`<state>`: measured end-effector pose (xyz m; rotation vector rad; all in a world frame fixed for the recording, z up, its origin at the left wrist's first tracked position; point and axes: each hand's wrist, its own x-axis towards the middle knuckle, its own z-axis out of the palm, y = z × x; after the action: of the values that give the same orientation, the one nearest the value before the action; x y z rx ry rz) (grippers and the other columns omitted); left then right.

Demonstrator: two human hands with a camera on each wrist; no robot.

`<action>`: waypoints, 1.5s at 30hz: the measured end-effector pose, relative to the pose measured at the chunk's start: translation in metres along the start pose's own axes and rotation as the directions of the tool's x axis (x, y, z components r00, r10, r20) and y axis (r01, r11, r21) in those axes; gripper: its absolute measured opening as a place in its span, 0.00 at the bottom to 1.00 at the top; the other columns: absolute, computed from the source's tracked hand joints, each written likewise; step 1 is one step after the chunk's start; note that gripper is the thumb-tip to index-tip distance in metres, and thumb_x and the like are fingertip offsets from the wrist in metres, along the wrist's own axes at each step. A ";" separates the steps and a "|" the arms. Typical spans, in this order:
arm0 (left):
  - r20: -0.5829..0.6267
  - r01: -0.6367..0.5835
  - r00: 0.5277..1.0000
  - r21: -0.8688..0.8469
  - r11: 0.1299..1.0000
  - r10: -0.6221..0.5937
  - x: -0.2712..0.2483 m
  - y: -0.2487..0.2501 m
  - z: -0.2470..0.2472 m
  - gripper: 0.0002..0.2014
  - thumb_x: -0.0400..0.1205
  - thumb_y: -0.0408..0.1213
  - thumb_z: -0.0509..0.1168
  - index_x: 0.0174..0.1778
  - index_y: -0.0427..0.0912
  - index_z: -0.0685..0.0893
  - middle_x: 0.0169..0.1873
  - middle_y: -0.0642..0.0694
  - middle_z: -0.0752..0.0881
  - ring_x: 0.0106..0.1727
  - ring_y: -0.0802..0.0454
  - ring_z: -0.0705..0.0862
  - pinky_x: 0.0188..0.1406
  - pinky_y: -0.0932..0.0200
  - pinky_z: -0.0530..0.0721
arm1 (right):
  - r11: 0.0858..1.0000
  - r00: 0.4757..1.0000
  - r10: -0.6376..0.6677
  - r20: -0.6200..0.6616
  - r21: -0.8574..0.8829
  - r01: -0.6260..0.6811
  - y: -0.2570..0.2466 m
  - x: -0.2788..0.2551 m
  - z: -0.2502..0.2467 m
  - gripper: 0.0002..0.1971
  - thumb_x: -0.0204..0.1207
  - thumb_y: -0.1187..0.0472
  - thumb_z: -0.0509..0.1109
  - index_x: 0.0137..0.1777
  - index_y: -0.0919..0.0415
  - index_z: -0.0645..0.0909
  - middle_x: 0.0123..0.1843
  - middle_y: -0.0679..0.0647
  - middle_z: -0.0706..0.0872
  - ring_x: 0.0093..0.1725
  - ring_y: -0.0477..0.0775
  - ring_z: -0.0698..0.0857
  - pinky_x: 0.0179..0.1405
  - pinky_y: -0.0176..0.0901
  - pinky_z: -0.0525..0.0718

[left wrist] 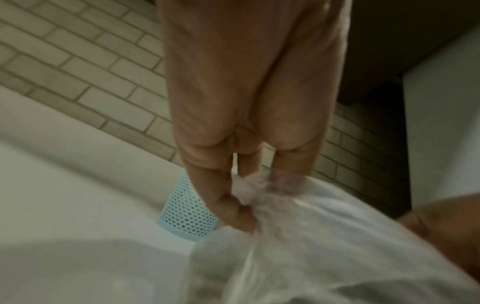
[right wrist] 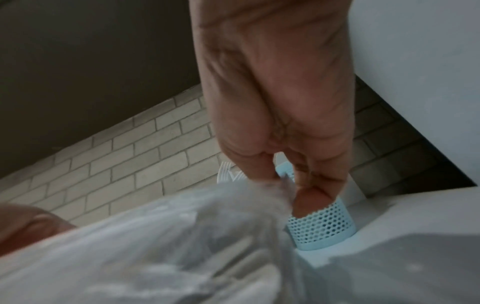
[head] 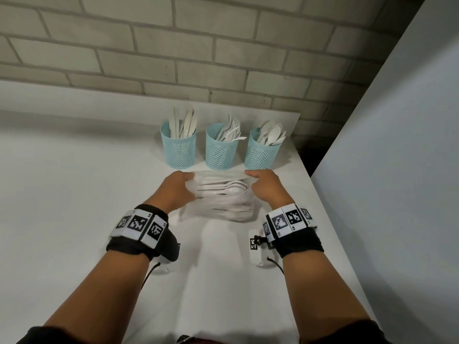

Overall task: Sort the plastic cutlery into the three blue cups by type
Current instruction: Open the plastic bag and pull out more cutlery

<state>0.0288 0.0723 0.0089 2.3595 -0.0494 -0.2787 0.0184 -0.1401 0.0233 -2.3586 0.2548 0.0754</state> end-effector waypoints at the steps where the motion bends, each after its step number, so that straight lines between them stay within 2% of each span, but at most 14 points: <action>1: 0.026 0.028 0.999 -0.062 0.998 -0.026 0.000 -0.001 -0.003 0.34 0.75 0.26 0.70 0.78 0.38 0.67 0.75 0.42 0.70 0.75 0.45 0.71 0.69 0.59 0.69 | 0.999 0.999 -0.007 -0.034 -0.042 0.006 0.002 0.000 -0.002 0.22 0.78 0.74 0.59 0.71 0.66 0.75 0.74 0.62 0.75 0.74 0.61 0.73 0.72 0.40 0.67; 4: 0.018 0.081 0.997 -0.114 0.990 -0.079 -0.001 -0.001 -0.008 0.37 0.73 0.31 0.74 0.78 0.42 0.65 0.75 0.39 0.68 0.73 0.41 0.72 0.70 0.51 0.74 | 0.993 0.992 -0.001 -0.123 -0.117 -0.013 0.009 0.004 -0.001 0.15 0.80 0.63 0.62 0.64 0.66 0.81 0.66 0.63 0.82 0.68 0.64 0.77 0.65 0.45 0.73; 7: -0.169 0.072 0.983 0.007 0.997 -0.070 -0.006 0.003 -0.005 0.28 0.74 0.41 0.74 0.68 0.43 0.72 0.66 0.36 0.72 0.60 0.40 0.78 0.59 0.54 0.75 | 0.993 0.989 0.102 -0.110 -0.050 -0.109 0.011 0.006 0.007 0.18 0.75 0.47 0.69 0.30 0.59 0.73 0.35 0.56 0.80 0.42 0.61 0.83 0.39 0.42 0.75; 12: -0.083 0.262 0.954 -0.230 0.937 -0.287 0.001 -0.001 -0.008 0.28 0.75 0.33 0.73 0.68 0.29 0.69 0.53 0.36 0.84 0.43 0.41 0.87 0.54 0.52 0.86 | 0.980 0.976 0.138 -0.168 0.166 -0.110 0.013 0.006 0.009 0.14 0.74 0.63 0.70 0.28 0.57 0.74 0.33 0.57 0.81 0.37 0.59 0.83 0.39 0.44 0.82; 16: 0.057 0.227 0.951 -0.797 0.560 -0.303 0.001 -0.013 -0.006 0.10 0.80 0.23 0.64 0.56 0.23 0.78 0.49 0.33 0.83 0.38 0.49 0.83 0.32 0.67 0.88 | 0.467 0.892 0.415 0.179 0.799 -0.378 0.016 0.003 -0.002 0.05 0.78 0.68 0.67 0.40 0.65 0.78 0.35 0.58 0.81 0.35 0.52 0.81 0.33 0.41 0.83; 19: 0.253 0.297 0.913 -0.950 0.098 -0.319 0.003 -0.024 -0.005 0.05 0.83 0.23 0.58 0.43 0.29 0.78 0.45 0.36 0.82 0.49 0.45 0.83 0.60 0.63 0.83 | 0.027 0.806 0.376 0.458 0.863 -0.504 0.024 0.005 -0.004 0.07 0.80 0.67 0.63 0.41 0.64 0.77 0.39 0.56 0.81 0.39 0.53 0.78 0.37 0.43 0.76; 21: 0.345 0.319 0.885 -0.939 -0.130 -0.313 0.003 -0.029 -0.005 0.08 0.85 0.24 0.54 0.42 0.31 0.76 0.43 0.38 0.81 0.58 0.43 0.80 0.70 0.57 0.75 | -0.116 0.772 0.365 0.521 0.848 -0.517 0.029 0.006 -0.001 0.10 0.82 0.68 0.59 0.40 0.66 0.77 0.39 0.56 0.81 0.38 0.52 0.76 0.36 0.42 0.73; 24: 0.418 0.358 0.853 -0.904 -0.232 -0.314 -0.002 -0.025 0.000 0.11 0.86 0.25 0.53 0.39 0.33 0.76 0.34 0.43 0.80 0.42 0.51 0.81 0.51 0.59 0.83 | -0.130 0.728 0.401 0.556 0.821 -0.556 0.034 0.011 0.007 0.14 0.83 0.71 0.51 0.38 0.67 0.74 0.37 0.56 0.77 0.33 0.49 0.70 0.29 0.37 0.69; 29: 0.476 0.502 0.820 -0.865 0.001 -0.319 0.002 -0.020 0.003 0.11 0.81 0.33 0.54 0.33 0.44 0.74 0.16 0.51 0.71 0.16 0.58 0.69 0.31 0.66 0.65 | -0.094 0.756 0.425 0.498 0.855 -0.511 0.033 0.013 0.012 0.11 0.54 0.81 0.51 0.31 0.66 0.66 0.18 0.56 0.71 0.26 0.46 0.60 0.12 0.28 0.58; 31: 0.446 0.519 0.825 -0.840 0.155 -0.346 0.003 -0.018 0.002 0.11 0.82 0.42 0.60 0.34 0.46 0.74 0.21 0.51 0.70 0.22 0.58 0.67 0.30 0.66 0.62 | -0.096 0.776 0.437 0.455 0.881 -0.463 0.038 0.018 0.010 0.12 0.63 0.81 0.50 0.32 0.64 0.66 0.22 0.54 0.70 0.21 0.45 0.64 0.08 0.30 0.57; 34: 0.266 0.446 0.880 -0.749 0.490 -0.394 0.002 -0.013 -0.002 0.12 0.82 0.46 0.65 0.36 0.43 0.75 0.20 0.48 0.72 0.21 0.56 0.71 0.25 0.64 0.64 | 0.181 0.840 0.403 0.363 0.868 -0.462 0.038 0.025 0.005 0.10 0.84 0.62 0.58 0.41 0.60 0.74 0.29 0.52 0.74 0.17 0.43 0.68 0.08 0.28 0.61; 38: 0.079 0.220 0.975 -0.478 0.850 -0.208 -0.001 -0.006 -0.008 0.16 0.83 0.53 0.59 0.47 0.41 0.76 0.22 0.47 0.81 0.25 0.53 0.75 0.27 0.63 0.64 | 0.595 0.943 0.247 0.224 0.733 -0.330 0.028 0.018 -0.005 0.12 0.77 0.63 0.70 0.59 0.55 0.79 0.39 0.51 0.78 0.24 0.42 0.66 0.14 0.28 0.67; 41: 0.039 0.058 0.998 -0.237 0.970 -0.050 0.000 -0.004 -0.006 0.15 0.75 0.51 0.71 0.51 0.46 0.81 0.42 0.47 0.84 0.37 0.51 0.80 0.35 0.60 0.75 | 0.786 0.982 0.149 0.118 0.588 -0.190 0.027 0.014 -0.003 0.17 0.73 0.67 0.73 0.62 0.58 0.82 0.44 0.52 0.84 0.23 0.39 0.72 0.21 0.29 0.71; 45: -0.083 -0.026 0.996 -0.180 0.983 0.012 0.003 -0.006 0.001 0.14 0.81 0.45 0.65 0.44 0.37 0.89 0.33 0.45 0.84 0.32 0.50 0.77 0.41 0.59 0.74 | 0.950 0.977 0.031 -0.210 0.309 0.036 0.026 0.021 0.004 0.09 0.73 0.61 0.74 0.51 0.63 0.89 0.41 0.50 0.87 0.39 0.45 0.82 0.41 0.34 0.76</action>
<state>0.0308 0.0757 0.0036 2.1860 -0.0070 -0.1694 0.0335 -0.1594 -0.0002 -2.0504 0.3409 -0.2071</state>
